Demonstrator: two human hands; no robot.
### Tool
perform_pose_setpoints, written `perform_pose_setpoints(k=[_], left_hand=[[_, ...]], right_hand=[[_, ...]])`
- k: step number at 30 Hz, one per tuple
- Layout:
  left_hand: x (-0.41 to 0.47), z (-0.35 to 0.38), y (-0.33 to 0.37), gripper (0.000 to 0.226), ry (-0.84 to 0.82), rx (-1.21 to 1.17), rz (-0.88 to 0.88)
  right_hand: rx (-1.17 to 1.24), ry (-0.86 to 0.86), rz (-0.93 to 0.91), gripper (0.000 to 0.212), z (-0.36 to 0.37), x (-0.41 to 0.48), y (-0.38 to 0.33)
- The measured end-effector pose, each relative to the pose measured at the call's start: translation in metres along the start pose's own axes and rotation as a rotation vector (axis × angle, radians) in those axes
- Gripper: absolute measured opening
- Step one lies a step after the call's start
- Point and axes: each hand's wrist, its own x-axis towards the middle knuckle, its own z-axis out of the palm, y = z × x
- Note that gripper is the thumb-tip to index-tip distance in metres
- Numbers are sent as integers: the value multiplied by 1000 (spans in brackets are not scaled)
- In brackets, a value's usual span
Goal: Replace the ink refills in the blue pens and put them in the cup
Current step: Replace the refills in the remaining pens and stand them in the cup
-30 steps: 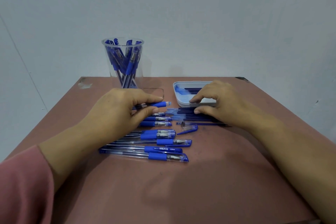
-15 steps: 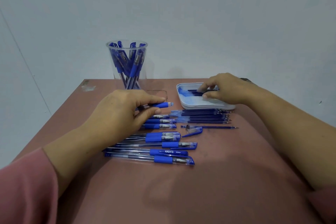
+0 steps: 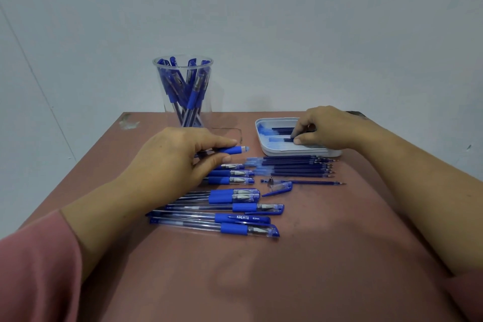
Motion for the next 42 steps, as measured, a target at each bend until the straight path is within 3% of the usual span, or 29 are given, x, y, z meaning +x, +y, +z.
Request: perform_pose_setpoints(k=[10, 19, 27, 36, 40, 42], left_hand=[[-1, 1, 1, 35, -6, -26, -39], [-1, 0, 0, 31, -4, 0, -39], [0, -3, 1, 37, 27, -32, -23], [0, -3, 3, 38, 45, -88, -18], [0, -3, 4, 39, 42, -68, -22], [0, -3, 4, 39, 41, -77, -29]], right_hand=[[74, -26, 9, 7, 1, 1, 2], [148, 164, -164, 10, -12, -20, -23], [199, 202, -285, 14, -11, -86, -51], [263, 240, -337, 20, -2, -82, -54], [326, 237, -376, 12, 1, -81, -59], [342, 237, -389, 20, 2, -82, -59]])
